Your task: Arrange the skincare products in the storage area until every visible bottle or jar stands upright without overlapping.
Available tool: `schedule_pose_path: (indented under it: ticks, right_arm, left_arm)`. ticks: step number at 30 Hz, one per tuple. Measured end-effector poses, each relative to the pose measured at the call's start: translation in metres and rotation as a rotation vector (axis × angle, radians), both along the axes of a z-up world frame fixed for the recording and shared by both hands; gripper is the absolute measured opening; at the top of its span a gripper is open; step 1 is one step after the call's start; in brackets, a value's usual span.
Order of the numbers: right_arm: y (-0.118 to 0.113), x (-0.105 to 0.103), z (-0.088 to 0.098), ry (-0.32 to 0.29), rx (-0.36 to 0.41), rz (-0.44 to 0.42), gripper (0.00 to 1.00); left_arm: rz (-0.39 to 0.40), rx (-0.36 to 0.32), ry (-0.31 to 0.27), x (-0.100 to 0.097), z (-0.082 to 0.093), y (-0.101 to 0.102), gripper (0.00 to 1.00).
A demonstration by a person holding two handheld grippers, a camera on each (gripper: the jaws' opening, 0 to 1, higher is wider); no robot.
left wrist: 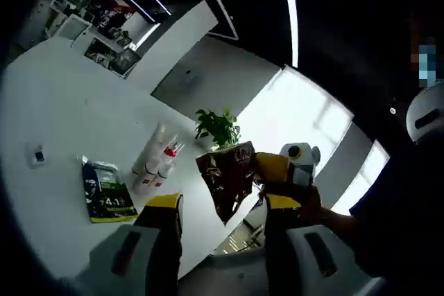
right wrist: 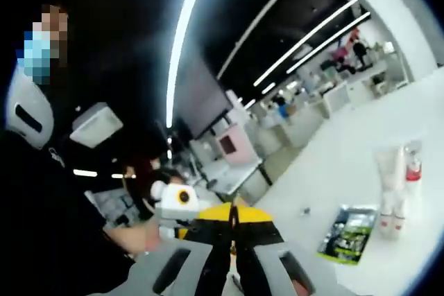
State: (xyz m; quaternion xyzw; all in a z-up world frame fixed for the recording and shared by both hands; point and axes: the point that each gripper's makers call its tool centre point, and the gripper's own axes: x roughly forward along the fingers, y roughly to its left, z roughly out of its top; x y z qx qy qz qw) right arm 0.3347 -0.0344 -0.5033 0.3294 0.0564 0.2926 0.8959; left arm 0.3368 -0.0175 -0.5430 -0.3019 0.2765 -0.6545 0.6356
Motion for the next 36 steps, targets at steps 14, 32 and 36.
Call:
schedule_pose_path:
  ticks: [14,32,36]
  right_arm:
    - [-0.005,-0.002,-0.005,-0.003,0.077,0.006,0.26]
    - [0.009,-0.001,-0.003,0.008,0.208,-0.013,0.0]
    - [0.004,0.003,-0.003,0.013,0.276,-0.077,0.0]
  left_arm:
    - [-0.021,-0.062,-0.008,-0.002,0.024,-0.002,0.0]
    - [-0.023,-0.064,0.01,0.003,0.03,0.002,0.0]
    - [0.025,-0.071,-0.01,0.009,0.03,0.001,0.03]
